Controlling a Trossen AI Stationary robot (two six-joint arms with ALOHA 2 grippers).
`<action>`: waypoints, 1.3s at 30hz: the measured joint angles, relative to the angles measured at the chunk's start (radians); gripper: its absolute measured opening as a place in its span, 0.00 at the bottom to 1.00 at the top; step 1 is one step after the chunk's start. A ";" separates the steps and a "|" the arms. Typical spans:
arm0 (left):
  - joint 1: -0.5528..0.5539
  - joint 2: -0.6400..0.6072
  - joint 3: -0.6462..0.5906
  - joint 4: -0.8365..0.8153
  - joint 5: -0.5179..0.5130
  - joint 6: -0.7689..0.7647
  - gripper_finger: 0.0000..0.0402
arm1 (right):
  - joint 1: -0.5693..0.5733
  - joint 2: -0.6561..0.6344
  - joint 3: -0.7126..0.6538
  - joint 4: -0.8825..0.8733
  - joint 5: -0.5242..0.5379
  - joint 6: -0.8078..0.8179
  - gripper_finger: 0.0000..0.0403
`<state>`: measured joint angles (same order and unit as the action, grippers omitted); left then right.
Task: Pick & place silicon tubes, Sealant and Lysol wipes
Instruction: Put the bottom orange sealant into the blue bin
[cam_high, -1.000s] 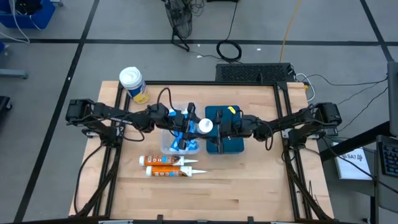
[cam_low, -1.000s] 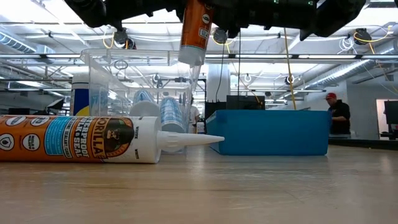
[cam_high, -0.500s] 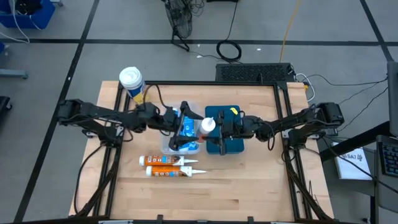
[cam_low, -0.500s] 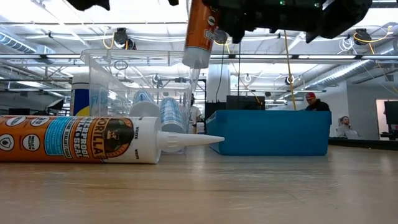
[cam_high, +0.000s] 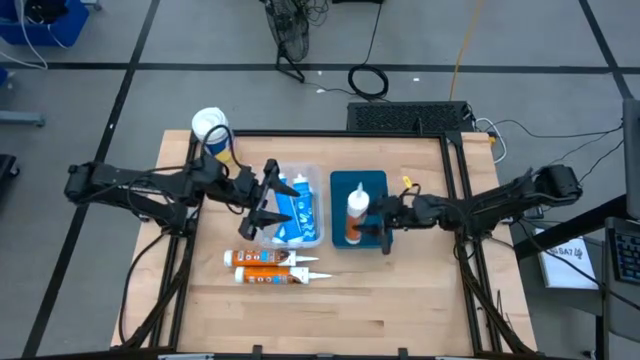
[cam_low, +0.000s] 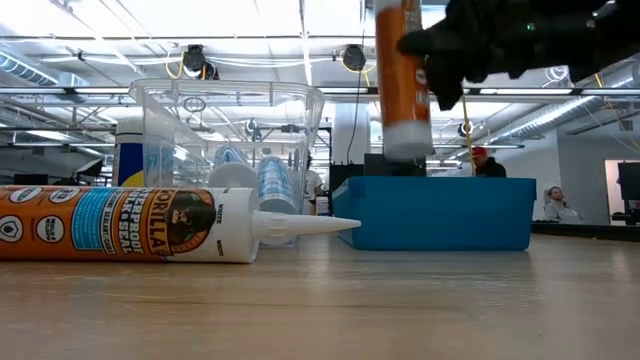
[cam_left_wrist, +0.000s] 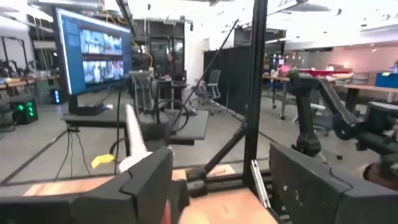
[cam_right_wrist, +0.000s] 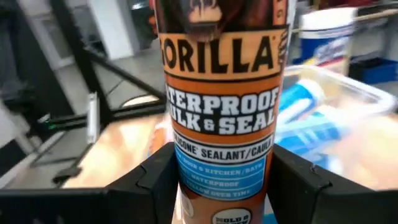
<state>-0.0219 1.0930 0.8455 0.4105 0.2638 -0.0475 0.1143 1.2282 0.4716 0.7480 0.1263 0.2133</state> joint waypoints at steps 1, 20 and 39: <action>0.000 -0.005 -0.002 -0.004 0.000 -0.001 0.64 | -0.001 0.001 -0.014 0.005 0.018 0.008 0.46; 0.000 -0.006 -0.002 0.006 -0.003 -0.010 0.65 | -0.067 -0.004 -0.049 0.157 -0.155 0.003 0.46; 0.000 -0.005 -0.002 0.009 -0.003 -0.009 0.65 | -0.035 -0.046 0.044 0.197 -1.090 -0.016 0.46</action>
<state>-0.0223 1.0882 0.8433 0.4198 0.2607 -0.0567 0.0793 1.1824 0.5160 0.9455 -0.9637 0.1975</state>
